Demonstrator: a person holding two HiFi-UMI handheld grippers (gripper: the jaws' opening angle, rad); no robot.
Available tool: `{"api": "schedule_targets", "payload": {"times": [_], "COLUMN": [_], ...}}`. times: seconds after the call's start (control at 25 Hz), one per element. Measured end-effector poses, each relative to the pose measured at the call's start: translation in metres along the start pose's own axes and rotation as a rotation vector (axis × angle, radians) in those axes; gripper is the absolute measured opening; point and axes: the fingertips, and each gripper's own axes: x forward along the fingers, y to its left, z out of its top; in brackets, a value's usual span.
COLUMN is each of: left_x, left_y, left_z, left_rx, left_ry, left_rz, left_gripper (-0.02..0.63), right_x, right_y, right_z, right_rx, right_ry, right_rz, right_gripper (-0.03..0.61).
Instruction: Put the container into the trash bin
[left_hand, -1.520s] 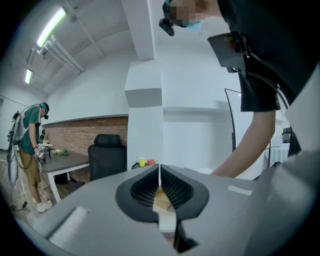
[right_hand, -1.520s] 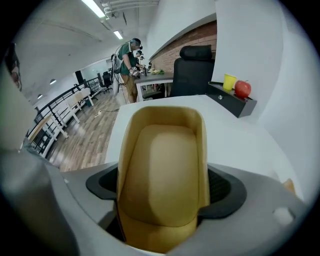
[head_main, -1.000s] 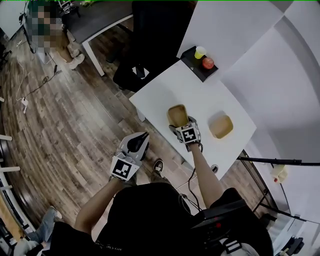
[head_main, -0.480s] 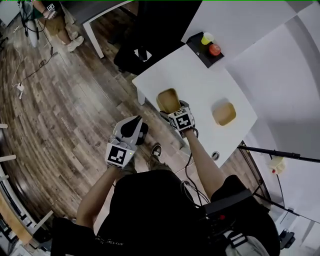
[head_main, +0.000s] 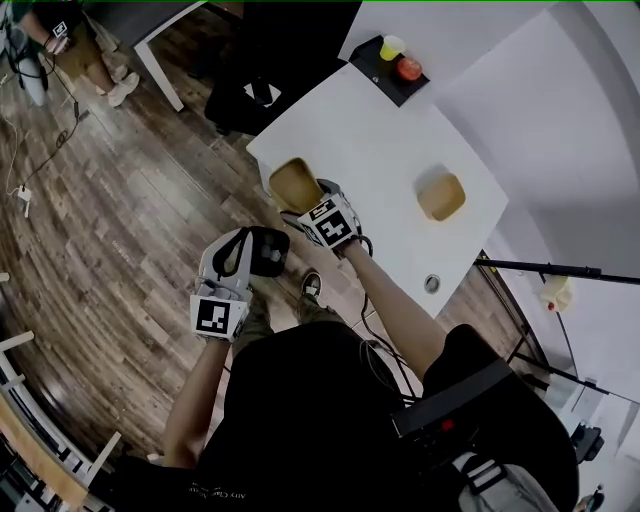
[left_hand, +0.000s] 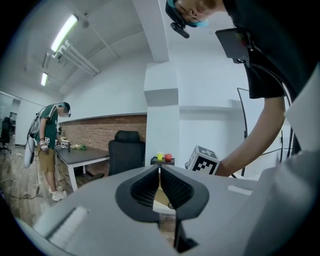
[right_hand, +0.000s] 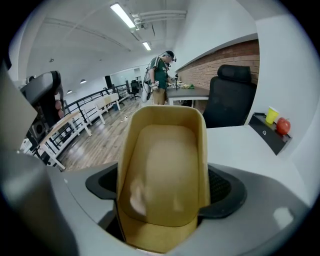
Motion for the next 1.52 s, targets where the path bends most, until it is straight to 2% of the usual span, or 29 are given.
{"api": "schedule_targets", "payload": {"times": [0.32,0.68,0.84,0.96,1.24,1.4,1.52], "left_x": [-0.014,-0.039,-0.037,-0.042,-0.053,-0.040,-0.035], "left_y": [0.015,0.036,0.037,0.035,0.027,0.017,0.011], "left_z": [-0.030,-0.084,-0.122,-0.151,-0.217,-0.254,-0.272], "left_rx": [-0.054,-0.112,-0.135,-0.144,-0.207,-0.196,-0.153], "left_ry": [0.044,0.049,0.093,0.153,0.202,0.194,0.166], "left_rz": [0.047,0.071,0.045,0.018,-0.022,-0.071,-0.111], "left_gripper": [-0.005,-0.005,-0.005,-0.005,-0.005,-0.005,-0.005], "right_x": [0.009,0.067,0.106,0.135,0.194,0.233,0.259], "right_y": [0.038,0.099,0.108,0.122,0.147,0.148,0.150], "right_z": [0.001,-0.014,-0.041,-0.075,-0.150,-0.190,-0.216], "right_rx": [-0.020,-0.054,-0.047,-0.007,0.041,0.055,0.068], "right_ry": [-0.017,-0.004,0.035,0.083,0.163,0.197,0.216], "right_rz": [0.035,0.090,0.106,0.116,0.086,0.059,0.035], "right_gripper": [0.489,0.493,0.495,0.502,0.508,0.511,0.514]}}
